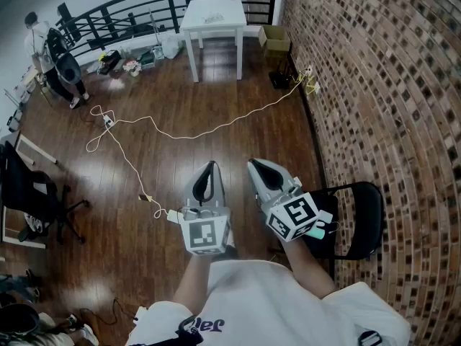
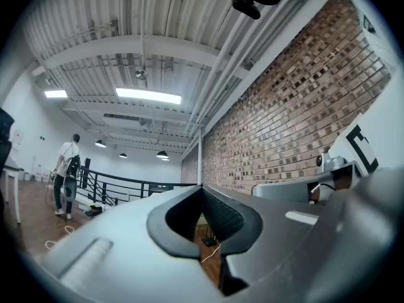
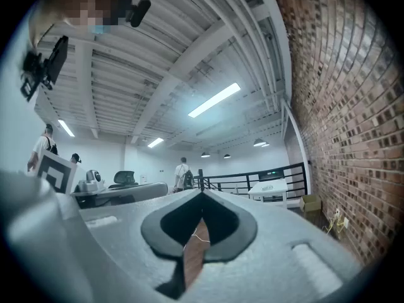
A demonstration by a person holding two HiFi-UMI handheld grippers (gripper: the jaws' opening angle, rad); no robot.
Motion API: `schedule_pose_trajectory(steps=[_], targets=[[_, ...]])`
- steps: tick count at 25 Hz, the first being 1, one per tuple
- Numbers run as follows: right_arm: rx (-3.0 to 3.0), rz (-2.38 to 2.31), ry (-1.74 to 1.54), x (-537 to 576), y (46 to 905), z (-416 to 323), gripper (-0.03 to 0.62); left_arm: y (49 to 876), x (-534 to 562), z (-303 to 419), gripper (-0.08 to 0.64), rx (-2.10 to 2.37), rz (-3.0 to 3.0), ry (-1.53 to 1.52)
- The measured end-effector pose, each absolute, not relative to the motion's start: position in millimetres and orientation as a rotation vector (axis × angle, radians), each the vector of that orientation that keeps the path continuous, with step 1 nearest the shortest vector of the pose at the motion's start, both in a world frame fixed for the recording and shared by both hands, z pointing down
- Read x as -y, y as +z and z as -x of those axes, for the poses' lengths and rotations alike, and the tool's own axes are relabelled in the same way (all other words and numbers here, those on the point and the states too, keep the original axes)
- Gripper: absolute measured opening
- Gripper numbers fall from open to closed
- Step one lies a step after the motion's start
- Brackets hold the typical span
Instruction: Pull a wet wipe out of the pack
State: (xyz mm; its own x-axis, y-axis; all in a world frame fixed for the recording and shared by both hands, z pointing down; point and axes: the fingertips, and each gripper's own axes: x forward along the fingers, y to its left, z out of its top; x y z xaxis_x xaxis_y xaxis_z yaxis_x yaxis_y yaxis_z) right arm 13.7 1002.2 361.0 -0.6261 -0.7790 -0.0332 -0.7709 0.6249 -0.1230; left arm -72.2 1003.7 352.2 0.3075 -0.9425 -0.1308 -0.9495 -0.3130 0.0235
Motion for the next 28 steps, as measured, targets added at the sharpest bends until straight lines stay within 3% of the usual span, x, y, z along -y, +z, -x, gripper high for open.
schedule_pose_trajectory(steps=[12, 17, 28], targets=[[-2.77, 1.321, -0.363, -839, 400, 28, -0.011, 366, -841, 109, 0.015, -1.834, 2.571, 0.223], [-2.743, 1.27, -0.368, -742, 403, 3, -0.011, 383, -746, 97, 0.015, -1.862, 2.498, 0.159], [-2.703, 1.196, -0.261, -542, 365, -94, -0.011, 355, -558, -3, 0.015, -1.862, 2.471, 0.19]])
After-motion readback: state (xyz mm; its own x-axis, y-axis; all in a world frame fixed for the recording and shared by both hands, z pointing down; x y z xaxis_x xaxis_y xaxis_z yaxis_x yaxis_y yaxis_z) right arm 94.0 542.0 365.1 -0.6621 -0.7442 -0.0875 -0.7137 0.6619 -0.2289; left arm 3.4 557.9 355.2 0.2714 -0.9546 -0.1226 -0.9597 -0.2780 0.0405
